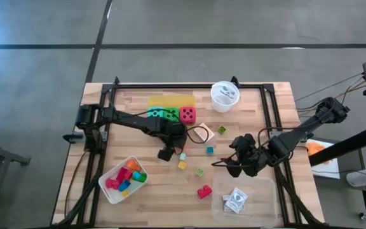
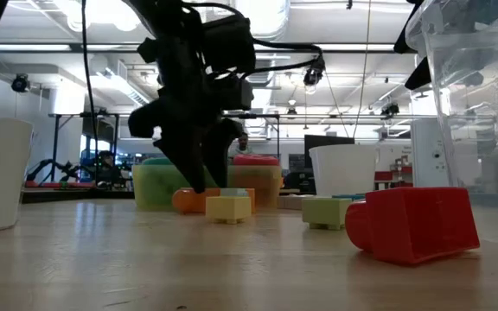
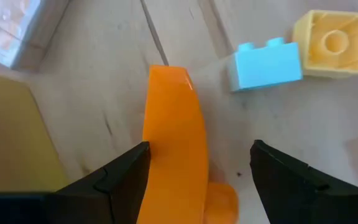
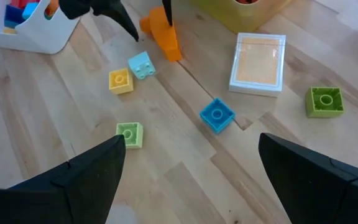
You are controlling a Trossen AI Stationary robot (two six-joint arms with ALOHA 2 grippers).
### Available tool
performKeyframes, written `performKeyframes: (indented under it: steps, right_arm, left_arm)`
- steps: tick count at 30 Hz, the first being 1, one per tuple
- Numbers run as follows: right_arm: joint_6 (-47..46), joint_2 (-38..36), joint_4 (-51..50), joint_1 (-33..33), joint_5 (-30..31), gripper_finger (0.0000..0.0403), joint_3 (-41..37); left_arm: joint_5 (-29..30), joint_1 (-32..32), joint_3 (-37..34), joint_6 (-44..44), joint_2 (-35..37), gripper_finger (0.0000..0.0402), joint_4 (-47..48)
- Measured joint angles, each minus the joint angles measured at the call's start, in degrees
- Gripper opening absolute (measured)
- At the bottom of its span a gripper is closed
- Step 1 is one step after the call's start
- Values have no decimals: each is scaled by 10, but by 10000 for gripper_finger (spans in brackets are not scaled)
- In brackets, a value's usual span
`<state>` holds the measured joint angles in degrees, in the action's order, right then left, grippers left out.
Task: Pick & Place Toys
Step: Put the orange game piece into the white bin
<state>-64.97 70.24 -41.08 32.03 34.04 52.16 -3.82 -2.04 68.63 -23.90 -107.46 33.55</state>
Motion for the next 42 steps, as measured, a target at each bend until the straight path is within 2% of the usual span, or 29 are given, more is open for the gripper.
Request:
performKeyframes:
  steps: [6,24,39,42]
  right_arm:
    - [2,0,1,0,1,363,0]
    - [17,0,12,0,4,363,0]
    - [19,0,14,0,5,363,0]
    - [19,0,14,0,5,363,0]
  left_arm:
    - [27,1,-4,-20,-11,262,-22]
    - [42,1,-10,-29,-33,262,-5]
    - [67,2,-9,76,-31,261,68]
    - [65,2,-9,96,-31,247,75]
